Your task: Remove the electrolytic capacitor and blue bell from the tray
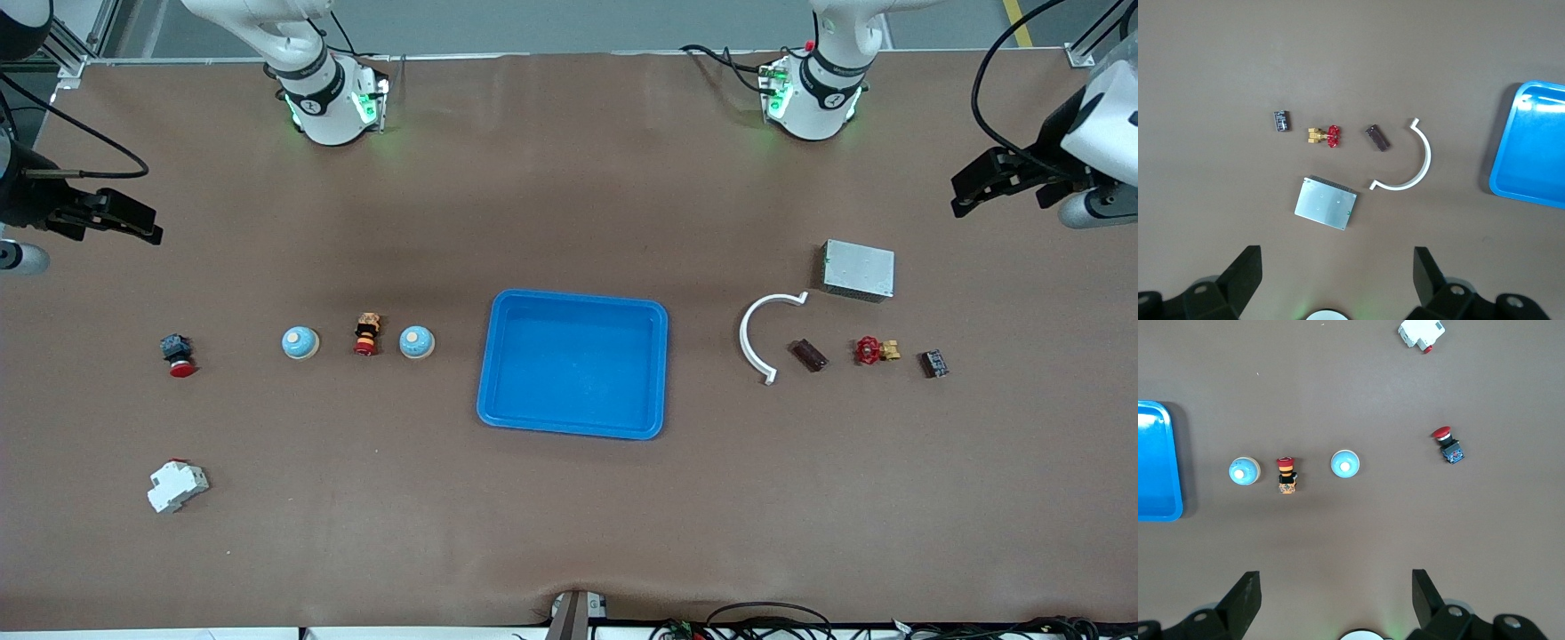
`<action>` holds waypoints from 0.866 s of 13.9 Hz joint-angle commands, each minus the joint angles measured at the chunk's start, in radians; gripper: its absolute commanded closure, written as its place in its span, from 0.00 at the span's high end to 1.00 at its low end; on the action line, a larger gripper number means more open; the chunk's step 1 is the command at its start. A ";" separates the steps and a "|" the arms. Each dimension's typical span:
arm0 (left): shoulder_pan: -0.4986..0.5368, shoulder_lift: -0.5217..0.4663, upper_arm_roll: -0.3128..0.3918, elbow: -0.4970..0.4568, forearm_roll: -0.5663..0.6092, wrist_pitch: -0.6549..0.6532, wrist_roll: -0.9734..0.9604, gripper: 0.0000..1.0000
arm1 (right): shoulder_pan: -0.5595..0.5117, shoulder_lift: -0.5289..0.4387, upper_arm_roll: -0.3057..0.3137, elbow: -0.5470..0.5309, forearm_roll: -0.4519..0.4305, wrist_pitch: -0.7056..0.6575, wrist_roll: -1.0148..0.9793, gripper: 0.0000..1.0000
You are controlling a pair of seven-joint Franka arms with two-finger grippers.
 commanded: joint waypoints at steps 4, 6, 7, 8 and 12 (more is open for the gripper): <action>0.022 -0.023 0.002 -0.013 -0.024 -0.008 0.017 1.00 | 0.064 -0.012 -0.058 -0.009 -0.002 0.000 -0.009 1.00; 0.062 -0.021 0.002 -0.013 -0.085 -0.011 0.017 1.00 | 0.059 -0.009 -0.055 -0.009 -0.002 0.005 -0.009 1.00; 0.073 -0.021 0.002 -0.010 -0.105 -0.013 0.015 1.00 | 0.062 -0.009 -0.055 -0.006 -0.002 0.005 -0.009 1.00; 0.071 -0.021 -0.003 -0.011 -0.102 -0.014 0.012 1.00 | 0.064 -0.009 -0.055 -0.005 -0.002 0.006 -0.009 1.00; 0.062 -0.023 -0.041 -0.013 -0.060 -0.013 0.011 1.00 | 0.067 -0.009 -0.053 -0.002 -0.013 0.005 -0.009 1.00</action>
